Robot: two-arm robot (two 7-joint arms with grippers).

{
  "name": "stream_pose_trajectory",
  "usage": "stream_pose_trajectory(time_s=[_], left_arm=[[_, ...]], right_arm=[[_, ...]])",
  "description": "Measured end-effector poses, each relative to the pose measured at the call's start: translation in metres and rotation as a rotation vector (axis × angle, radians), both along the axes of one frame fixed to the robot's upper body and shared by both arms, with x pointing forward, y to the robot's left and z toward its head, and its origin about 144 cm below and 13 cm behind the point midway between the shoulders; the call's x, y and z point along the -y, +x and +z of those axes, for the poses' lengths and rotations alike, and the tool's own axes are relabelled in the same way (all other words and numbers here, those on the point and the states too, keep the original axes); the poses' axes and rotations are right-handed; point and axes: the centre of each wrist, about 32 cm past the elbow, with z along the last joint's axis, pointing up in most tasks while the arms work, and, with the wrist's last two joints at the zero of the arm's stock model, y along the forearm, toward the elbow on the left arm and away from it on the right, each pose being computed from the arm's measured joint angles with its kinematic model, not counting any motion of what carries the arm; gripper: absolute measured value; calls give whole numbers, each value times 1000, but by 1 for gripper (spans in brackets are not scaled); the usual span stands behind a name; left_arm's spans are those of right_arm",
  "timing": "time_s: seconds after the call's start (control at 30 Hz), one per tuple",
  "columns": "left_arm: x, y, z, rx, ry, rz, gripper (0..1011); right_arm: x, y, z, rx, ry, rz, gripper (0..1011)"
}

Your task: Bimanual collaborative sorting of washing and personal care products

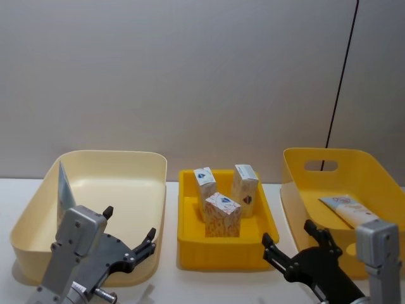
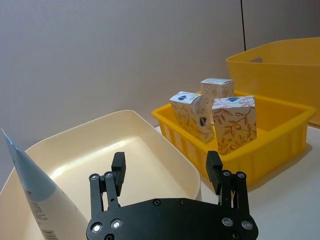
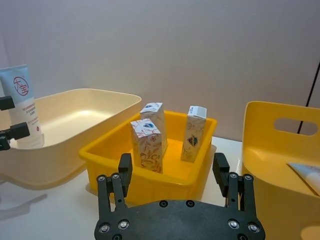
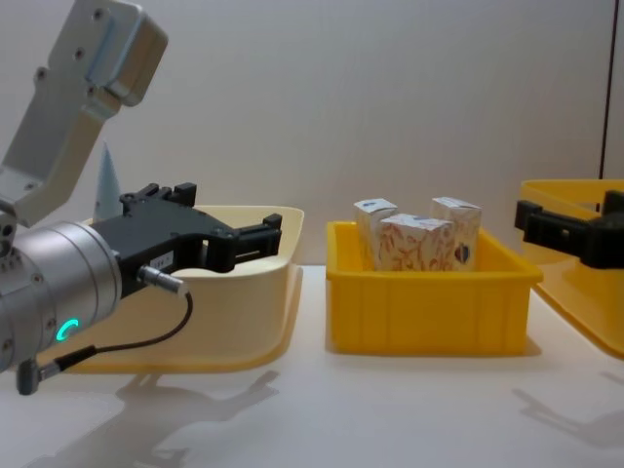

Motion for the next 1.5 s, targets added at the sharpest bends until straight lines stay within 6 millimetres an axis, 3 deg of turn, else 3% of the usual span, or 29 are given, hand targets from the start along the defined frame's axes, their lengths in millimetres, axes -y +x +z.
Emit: stream_pose_trajectory(time_s=[0.77,1.5], left_arm=[[0,0,0,0,0,0,1001],[0,0,0,0,0,0,1002]], right_arm=[[-9,51,7,3,-32,67,1001],[-32,101,12,-68,-73,98,1001]])
